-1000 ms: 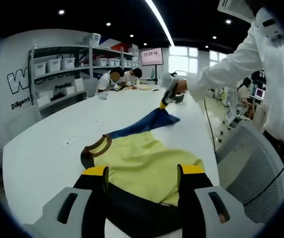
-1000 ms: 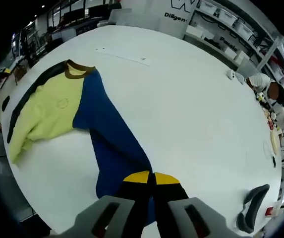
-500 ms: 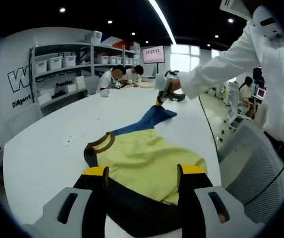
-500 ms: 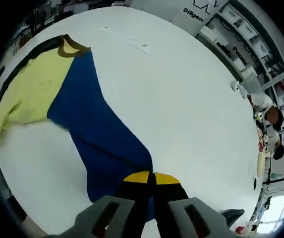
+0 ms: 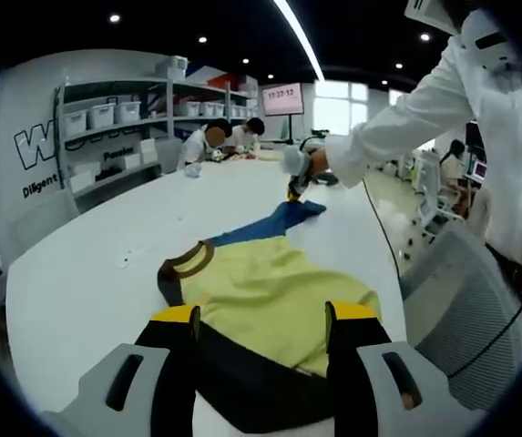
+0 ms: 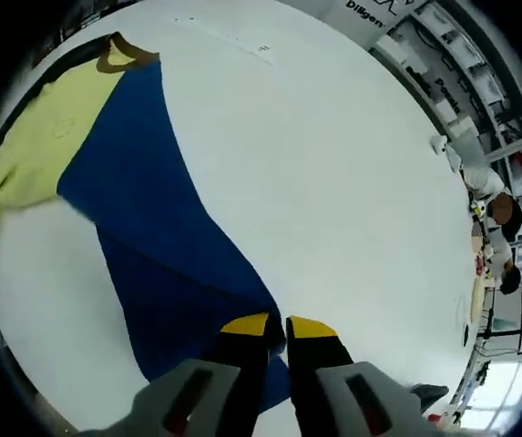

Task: Fold the garment on the visible template until the final outline fits inside the template.

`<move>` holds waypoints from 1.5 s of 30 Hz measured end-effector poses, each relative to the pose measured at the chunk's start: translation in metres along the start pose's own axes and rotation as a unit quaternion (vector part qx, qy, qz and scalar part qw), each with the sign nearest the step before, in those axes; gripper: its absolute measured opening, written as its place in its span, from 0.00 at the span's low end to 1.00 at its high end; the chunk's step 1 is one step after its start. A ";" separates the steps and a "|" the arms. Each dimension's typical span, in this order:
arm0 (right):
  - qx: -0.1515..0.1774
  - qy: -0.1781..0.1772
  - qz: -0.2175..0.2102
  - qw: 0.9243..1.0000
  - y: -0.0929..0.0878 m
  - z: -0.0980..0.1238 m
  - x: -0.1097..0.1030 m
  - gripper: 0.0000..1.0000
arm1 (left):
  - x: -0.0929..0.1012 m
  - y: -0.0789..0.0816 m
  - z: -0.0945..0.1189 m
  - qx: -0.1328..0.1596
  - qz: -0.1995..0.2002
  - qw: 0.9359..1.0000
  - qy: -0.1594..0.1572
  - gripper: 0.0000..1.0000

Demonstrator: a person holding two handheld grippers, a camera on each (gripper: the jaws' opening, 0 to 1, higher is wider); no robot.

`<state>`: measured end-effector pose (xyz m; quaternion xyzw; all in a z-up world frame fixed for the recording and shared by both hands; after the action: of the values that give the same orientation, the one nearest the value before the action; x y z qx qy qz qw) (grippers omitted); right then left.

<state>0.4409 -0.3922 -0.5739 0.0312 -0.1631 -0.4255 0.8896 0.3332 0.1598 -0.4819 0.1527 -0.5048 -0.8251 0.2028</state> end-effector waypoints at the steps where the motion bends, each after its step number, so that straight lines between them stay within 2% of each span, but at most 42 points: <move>1: 0.001 -0.001 0.001 1.000 0.000 0.000 0.001 0.08 | 0.000 0.000 -0.001 0.000 0.001 1.000 -0.001 0.52; 8: 0.023 -0.007 0.002 1.000 0.001 0.009 0.002 0.09 | 0.000 0.005 -0.005 0.006 0.000 1.000 -0.003 0.53; 14: 0.046 -0.006 -0.015 0.999 0.000 0.019 0.004 0.10 | 0.000 0.010 -0.004 0.012 -0.004 1.000 -0.004 0.52; 16: 0.055 -0.003 -0.029 0.998 -0.005 0.023 0.004 0.10 | 0.001 0.011 -0.003 0.013 -0.006 1.000 -0.004 0.52; 22: 0.053 0.000 -0.052 0.997 -0.028 0.028 0.000 0.10 | 0.005 0.012 -0.002 0.016 -0.010 1.000 -0.010 0.52; 24: 0.053 0.003 -0.055 0.997 -0.036 0.030 -0.006 0.09 | 0.007 0.014 -0.002 0.020 -0.011 1.000 -0.011 0.52; 27: 0.057 0.009 -0.055 0.997 -0.039 0.033 -0.017 0.10 | 0.009 0.016 -0.002 0.024 -0.011 1.000 -0.013 0.52; 31: 0.077 0.019 -0.055 0.995 -0.031 0.036 -0.030 0.10 | 0.010 0.017 -0.001 0.026 -0.013 0.999 -0.014 0.52; 45: 0.134 0.046 -0.019 0.990 0.018 0.050 -0.066 0.13 | 0.012 0.020 0.009 0.031 -0.019 0.999 -0.013 0.52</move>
<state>0.4003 -0.3262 -0.5403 0.1724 -0.1770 -0.4146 0.8758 0.3221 0.1522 -0.4606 0.1576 -0.5296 -0.8147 0.1759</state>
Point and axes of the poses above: the point that each gripper's makers call its tool centre point, and the gripper's own axes: z roughly backward along the fingers, x roughly to its right, y roughly out of its top, the point moved 9 cm from there along z, roughly backward along the fingers, and after that the axes turned 7 degrees about y, right-handed, at the moved point
